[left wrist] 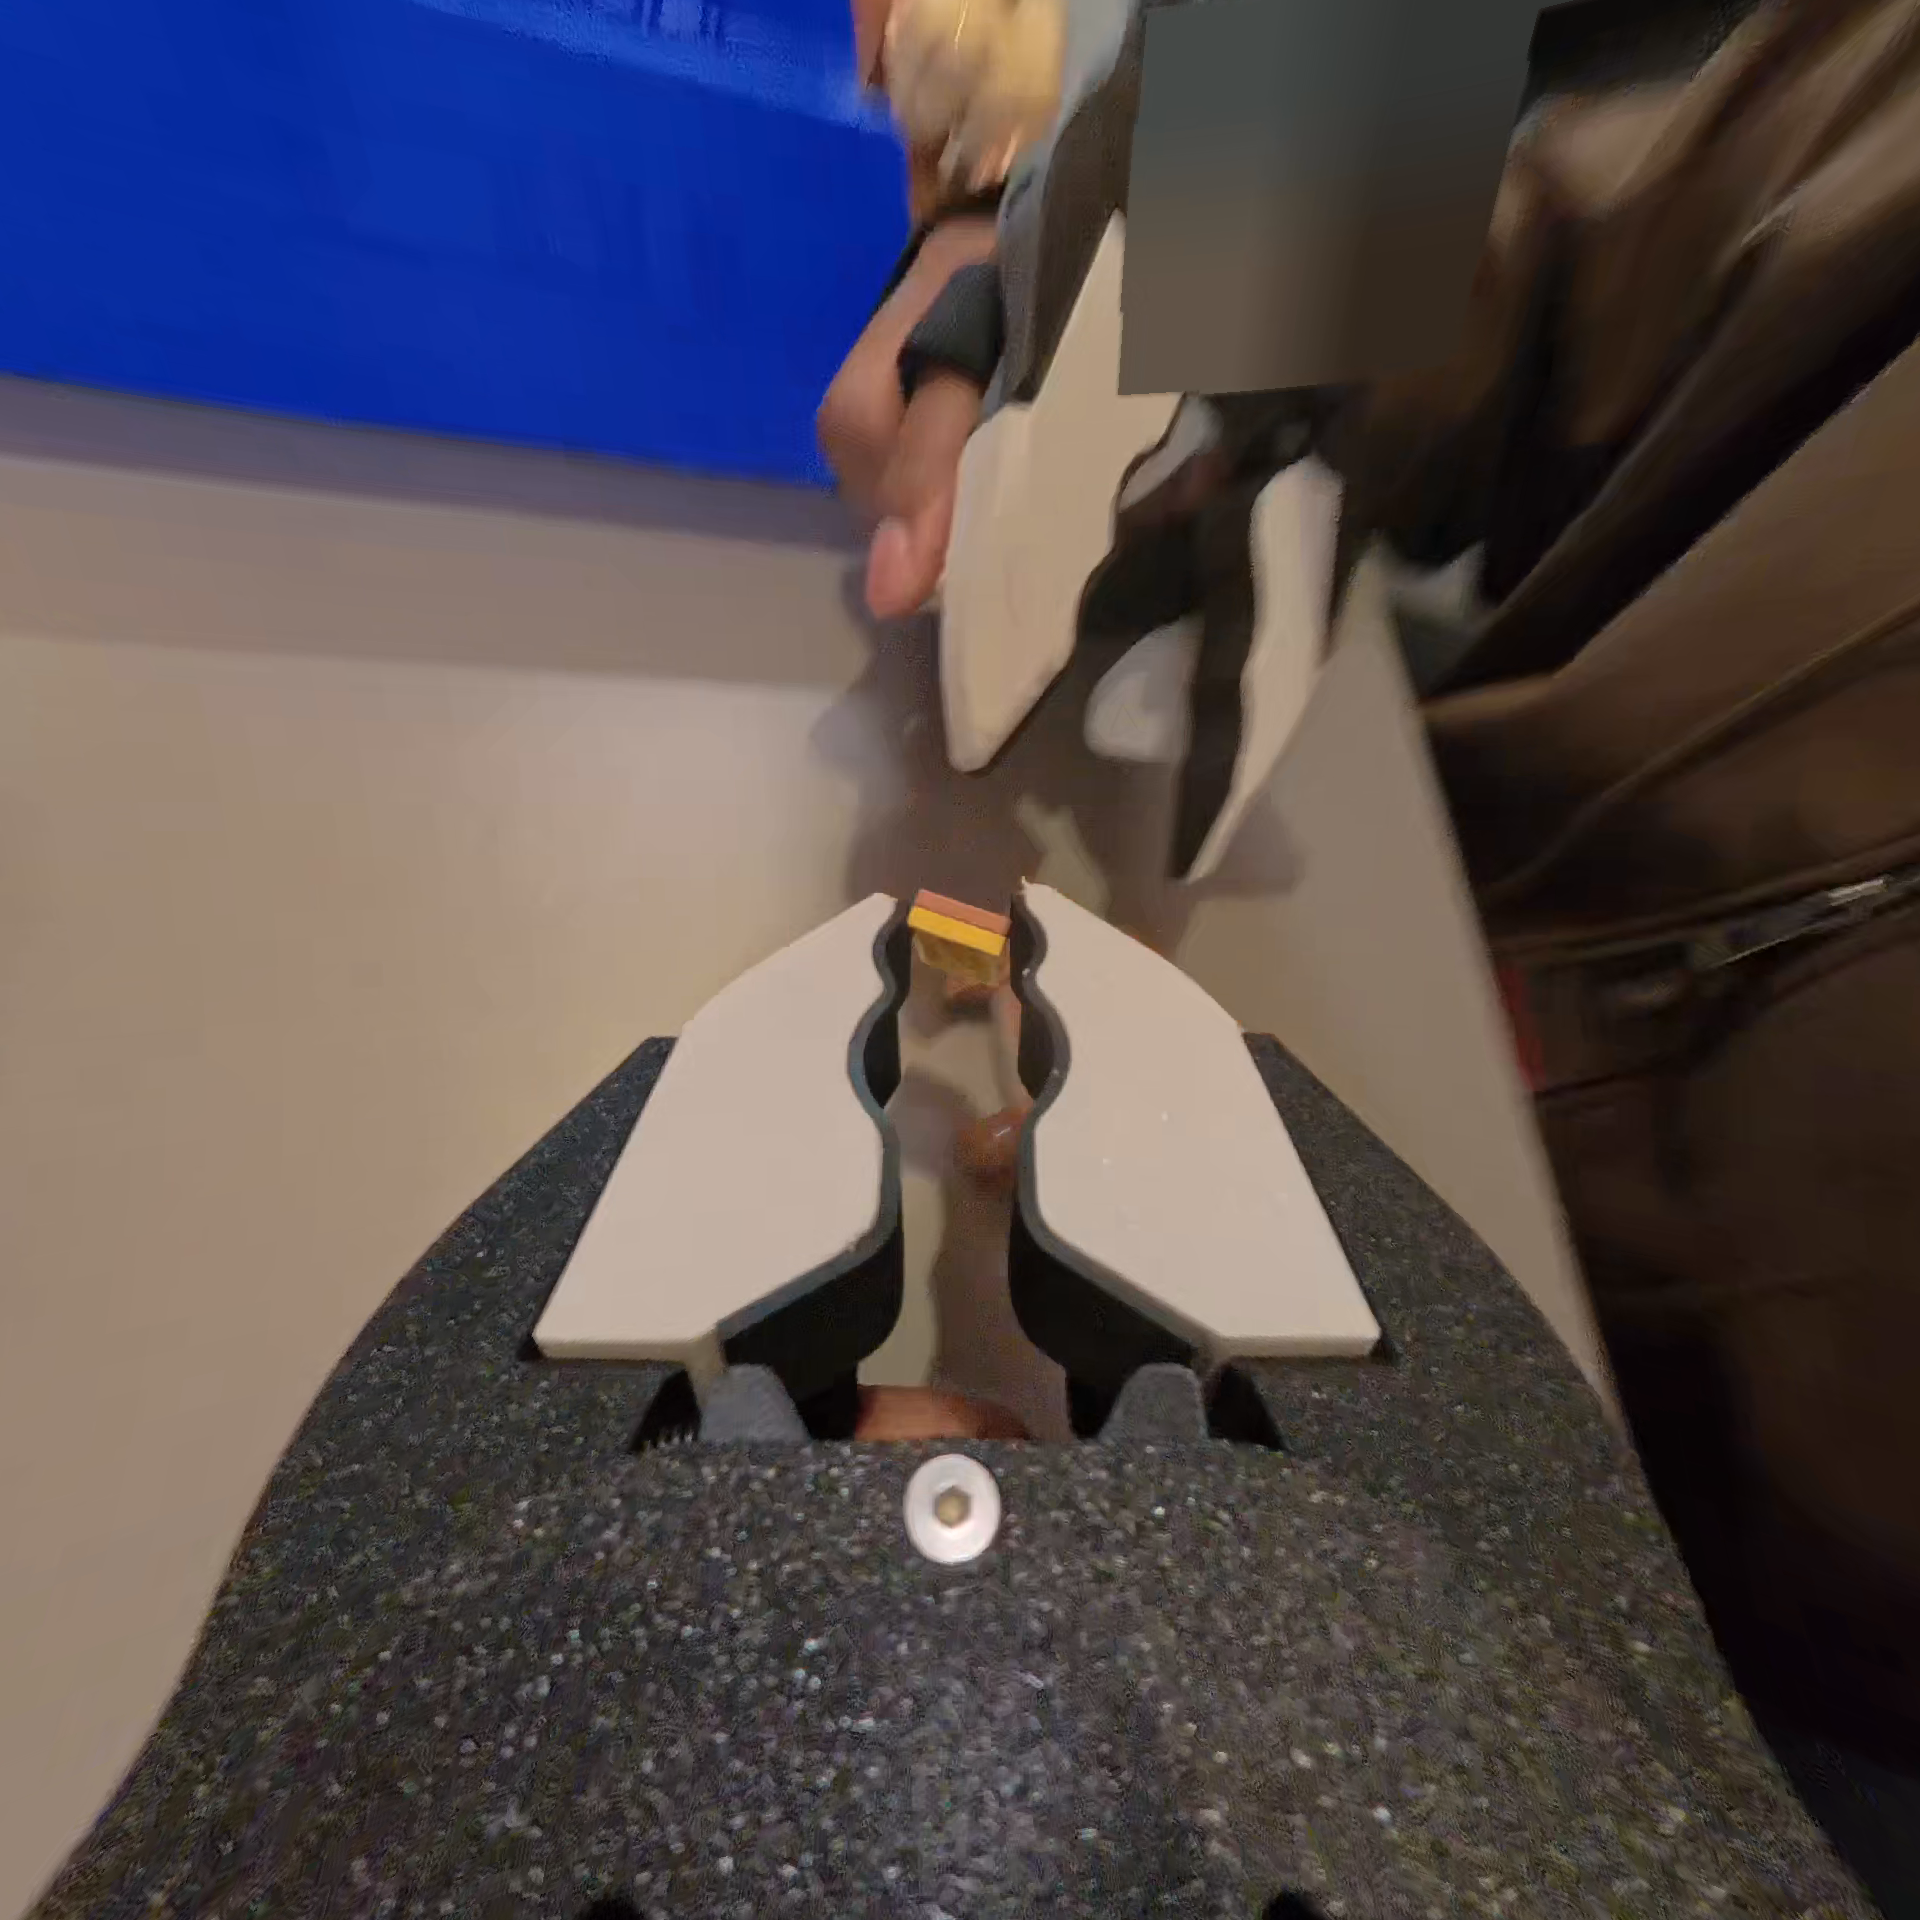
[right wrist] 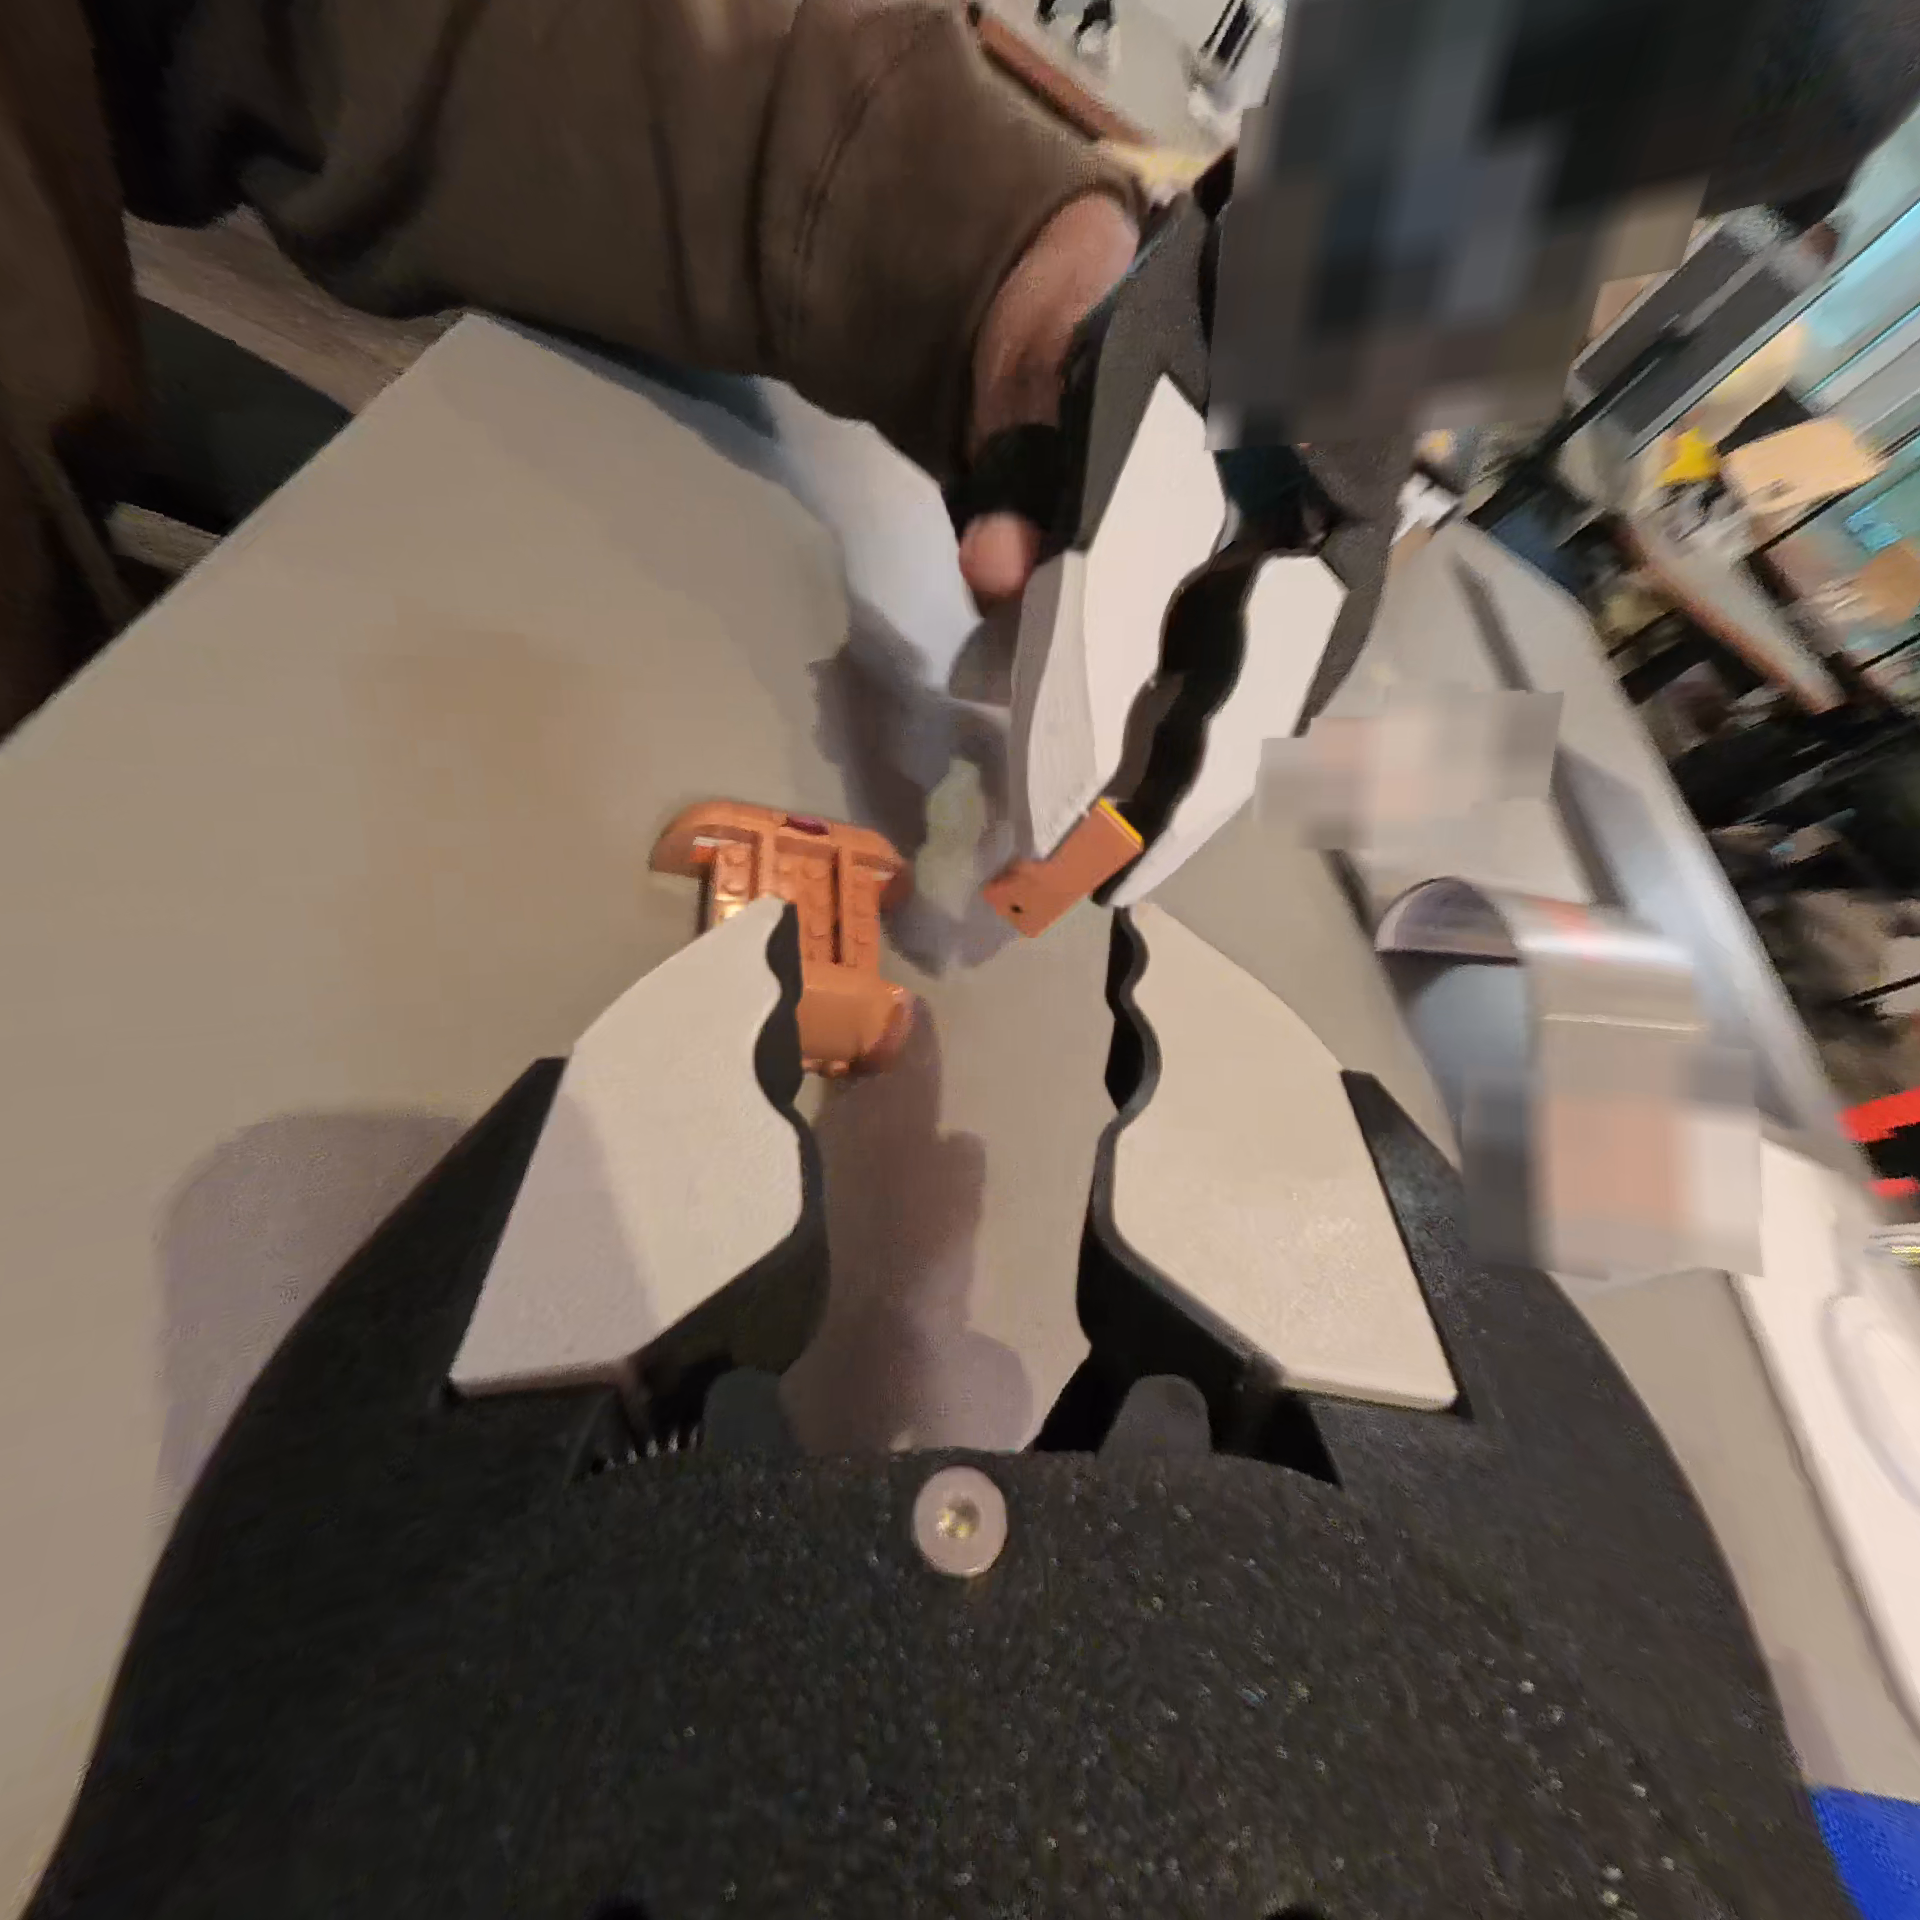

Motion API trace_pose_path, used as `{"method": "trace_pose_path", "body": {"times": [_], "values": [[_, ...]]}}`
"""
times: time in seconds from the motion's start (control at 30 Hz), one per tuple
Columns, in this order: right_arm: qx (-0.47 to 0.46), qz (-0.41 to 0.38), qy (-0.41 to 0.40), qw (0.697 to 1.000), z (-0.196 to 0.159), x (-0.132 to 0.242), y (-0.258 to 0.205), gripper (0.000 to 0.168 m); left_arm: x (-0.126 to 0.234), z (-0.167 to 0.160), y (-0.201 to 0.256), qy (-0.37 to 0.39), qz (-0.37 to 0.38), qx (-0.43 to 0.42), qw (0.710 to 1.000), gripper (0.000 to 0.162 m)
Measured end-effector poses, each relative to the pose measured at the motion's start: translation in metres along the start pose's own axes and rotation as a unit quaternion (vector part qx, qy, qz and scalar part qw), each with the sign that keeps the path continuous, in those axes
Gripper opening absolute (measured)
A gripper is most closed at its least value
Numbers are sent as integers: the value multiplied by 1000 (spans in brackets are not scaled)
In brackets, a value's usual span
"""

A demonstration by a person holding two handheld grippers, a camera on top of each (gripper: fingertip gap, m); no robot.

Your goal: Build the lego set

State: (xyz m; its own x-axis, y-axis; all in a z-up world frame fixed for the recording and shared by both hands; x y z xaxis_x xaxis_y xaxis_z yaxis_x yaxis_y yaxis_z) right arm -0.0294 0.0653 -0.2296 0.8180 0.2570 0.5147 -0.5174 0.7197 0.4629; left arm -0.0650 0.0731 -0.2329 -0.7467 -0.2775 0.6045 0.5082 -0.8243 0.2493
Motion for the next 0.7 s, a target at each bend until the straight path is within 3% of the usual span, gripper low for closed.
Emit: {"method": "trace_pose_path", "body": {"times": [0.13,0.3,0.47,0.7], "values": [[90,-75,32,993,25,13,10,58,23,23,33,95,-151,42,983,18],[214,-79,19,973,47,13,-5,62,22,25,61,80,-259,28,962,18],[238,-52,4,970,52,9,-16,61,9,26,71,47,-281,22,958,18],[182,-85,-5,980,53,11,-5,35,5,32,64,87,-255,56,962,20]]}}
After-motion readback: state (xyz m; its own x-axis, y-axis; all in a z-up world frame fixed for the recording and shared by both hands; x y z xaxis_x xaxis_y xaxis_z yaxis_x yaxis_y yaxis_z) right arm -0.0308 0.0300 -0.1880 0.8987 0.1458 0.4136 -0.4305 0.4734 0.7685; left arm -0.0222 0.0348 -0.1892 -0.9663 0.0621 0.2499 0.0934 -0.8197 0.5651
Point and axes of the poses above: each gripper's, where its closed fingertips meet, x back along the fingers, z out of its top, y = z × x across the jaws, the point moved 1 cm from there along x, back along the fingers, and after that the axes turned 10 degrees about -y, right-handed, at the moved point
